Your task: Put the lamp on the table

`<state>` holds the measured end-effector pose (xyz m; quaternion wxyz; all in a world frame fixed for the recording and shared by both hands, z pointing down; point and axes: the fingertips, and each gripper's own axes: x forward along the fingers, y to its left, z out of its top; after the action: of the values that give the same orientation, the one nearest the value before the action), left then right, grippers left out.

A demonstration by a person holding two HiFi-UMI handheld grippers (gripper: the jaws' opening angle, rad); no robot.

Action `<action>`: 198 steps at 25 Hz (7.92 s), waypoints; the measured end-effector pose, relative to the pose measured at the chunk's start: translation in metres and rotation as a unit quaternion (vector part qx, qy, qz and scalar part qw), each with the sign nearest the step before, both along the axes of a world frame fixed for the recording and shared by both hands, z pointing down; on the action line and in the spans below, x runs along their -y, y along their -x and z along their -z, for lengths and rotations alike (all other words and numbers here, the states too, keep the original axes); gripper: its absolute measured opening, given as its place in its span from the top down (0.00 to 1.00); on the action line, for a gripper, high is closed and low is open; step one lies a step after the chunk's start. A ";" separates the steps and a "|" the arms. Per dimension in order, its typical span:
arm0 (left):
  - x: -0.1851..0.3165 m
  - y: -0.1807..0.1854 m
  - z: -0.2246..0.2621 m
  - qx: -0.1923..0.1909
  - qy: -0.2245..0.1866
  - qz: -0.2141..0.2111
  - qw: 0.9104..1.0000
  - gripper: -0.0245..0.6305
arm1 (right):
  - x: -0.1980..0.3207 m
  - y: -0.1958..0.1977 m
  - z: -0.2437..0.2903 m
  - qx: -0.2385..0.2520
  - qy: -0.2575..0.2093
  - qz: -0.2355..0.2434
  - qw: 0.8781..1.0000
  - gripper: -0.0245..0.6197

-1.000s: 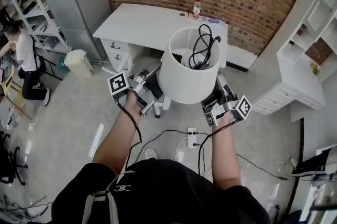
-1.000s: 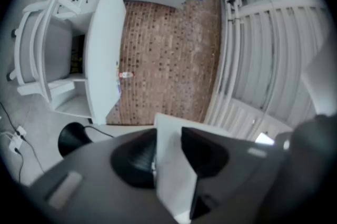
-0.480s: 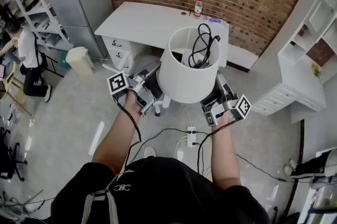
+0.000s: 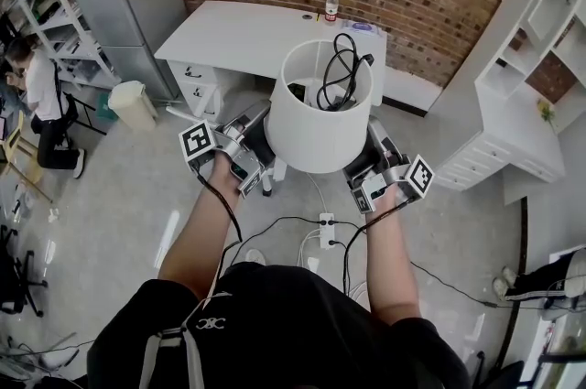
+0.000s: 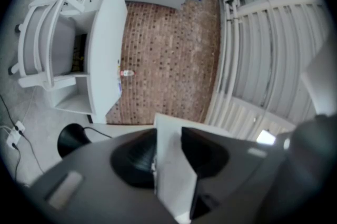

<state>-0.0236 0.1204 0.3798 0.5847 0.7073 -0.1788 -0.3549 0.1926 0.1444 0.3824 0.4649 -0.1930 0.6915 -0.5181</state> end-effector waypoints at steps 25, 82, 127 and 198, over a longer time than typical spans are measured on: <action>0.077 -0.033 0.007 -0.002 -0.027 -0.008 1.000 0.76 | 0.069 -0.031 0.001 -0.006 -0.017 -0.007 1.000 0.73; 0.543 0.173 -0.058 -0.001 0.017 0.230 0.973 0.76 | 0.638 0.184 -0.056 -0.050 0.033 0.260 0.964 0.73; 0.724 0.190 -0.169 0.006 0.038 0.310 0.950 0.76 | 0.852 0.214 -0.184 -0.081 0.067 0.341 0.934 0.72; 0.402 0.229 -0.043 0.650 0.056 0.428 0.625 0.96 | 0.534 0.292 -0.054 -0.620 -0.306 0.064 0.720 0.96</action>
<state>-0.2525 -0.2813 0.4224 0.1371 0.5636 -0.8146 -0.0021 -0.0992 -0.3891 0.4361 -0.0679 -0.2733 0.9569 -0.0713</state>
